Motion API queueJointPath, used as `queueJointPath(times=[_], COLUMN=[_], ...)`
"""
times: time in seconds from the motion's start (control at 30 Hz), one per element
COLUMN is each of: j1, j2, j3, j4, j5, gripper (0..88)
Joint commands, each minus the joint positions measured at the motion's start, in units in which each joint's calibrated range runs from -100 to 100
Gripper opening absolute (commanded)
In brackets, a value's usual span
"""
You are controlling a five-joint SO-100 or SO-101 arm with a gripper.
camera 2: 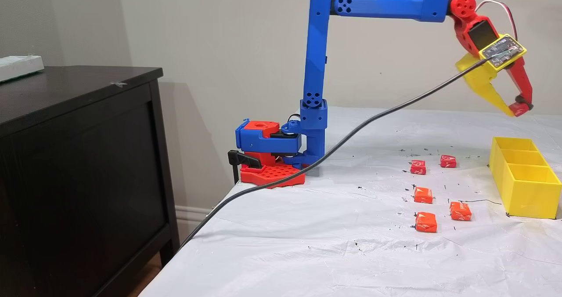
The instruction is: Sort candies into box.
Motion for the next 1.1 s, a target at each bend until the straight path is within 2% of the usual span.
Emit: queueJointPath(times=[0.0, 0.13, 0.7, 1.0, 1.07], j1=[-0.22, -0.13, -0.58, -0.67, -0.67], j2=[-0.24, 2.89, 7.56, 9.68, 9.34], j3=[-7.27, -11.01, -15.47, -18.29, -18.29], j4=[2.18, 6.68, 9.96, 11.84, 12.17], j5=[0.98, 2.05, 2.93, 2.78, 2.93], gripper=[0.1, 0.1, 0.1, 21.4, 23.2])
